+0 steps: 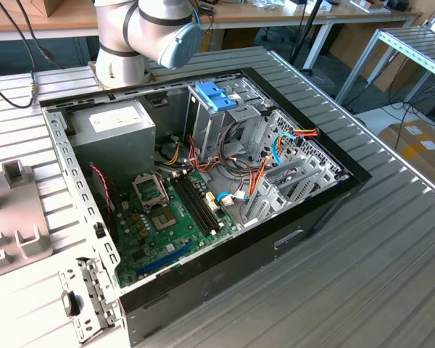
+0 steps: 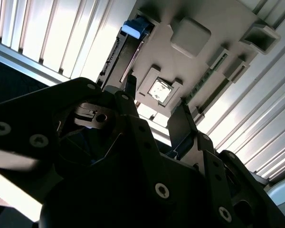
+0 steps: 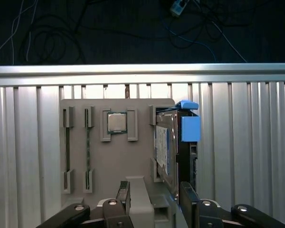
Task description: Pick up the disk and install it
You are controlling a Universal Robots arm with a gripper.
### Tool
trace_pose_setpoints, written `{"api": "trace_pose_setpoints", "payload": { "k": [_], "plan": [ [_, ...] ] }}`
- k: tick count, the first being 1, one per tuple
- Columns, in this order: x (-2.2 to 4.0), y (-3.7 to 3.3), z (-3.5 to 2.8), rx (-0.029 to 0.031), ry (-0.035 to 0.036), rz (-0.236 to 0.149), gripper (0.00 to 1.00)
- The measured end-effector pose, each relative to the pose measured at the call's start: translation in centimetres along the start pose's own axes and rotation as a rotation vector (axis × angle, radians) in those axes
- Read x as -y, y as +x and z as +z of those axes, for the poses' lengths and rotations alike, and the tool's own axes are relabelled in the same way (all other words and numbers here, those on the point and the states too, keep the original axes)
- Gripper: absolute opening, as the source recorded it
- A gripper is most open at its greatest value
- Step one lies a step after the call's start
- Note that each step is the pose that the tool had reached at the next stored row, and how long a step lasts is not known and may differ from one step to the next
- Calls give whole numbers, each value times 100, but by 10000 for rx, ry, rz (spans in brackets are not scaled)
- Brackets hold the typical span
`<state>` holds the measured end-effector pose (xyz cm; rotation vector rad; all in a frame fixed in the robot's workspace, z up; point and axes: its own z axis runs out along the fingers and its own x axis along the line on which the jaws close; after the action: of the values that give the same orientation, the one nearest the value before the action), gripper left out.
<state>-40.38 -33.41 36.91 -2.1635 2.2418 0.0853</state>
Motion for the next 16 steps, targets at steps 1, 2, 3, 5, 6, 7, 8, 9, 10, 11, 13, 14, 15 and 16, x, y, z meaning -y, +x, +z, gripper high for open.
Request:
{"api": "trace_pose_setpoints", "payload": {
  "k": [1, 2, 3, 5, 6, 7, 8, 9, 10, 11, 13, 14, 15, 16],
  "plan": [
    [0, 0, 1, 0, 0, 0, 54],
    [0, -1, 2, 0, 0, 0, 54],
    [-1, -1, 4, 1, 0, 0, 54],
    [-1, -2, 6, 0, 0, 1, 54],
    [-1, -3, 8, 0, 0, 0, 54],
    [-1, -4, 9, 1, 1, 0, 54],
    [-1, -5, 10, 1, 2, 0, 54],
    [-1, -6, 12, 1, 2, 0, 54],
    [-1, -9, 12, 0, 0, 0, 54],
    [-2, -11, 14, 1, 1, 1, 54],
    [-1, -13, 16, 0, 0, 0, 54],
    [-1, -14, 16, 0, -1, 0, 54],
    [-2, -16, 17, 1, 0, 0, 54],
    [-2, -17, 18, 0, 0, 0, 54]
  ]
}}
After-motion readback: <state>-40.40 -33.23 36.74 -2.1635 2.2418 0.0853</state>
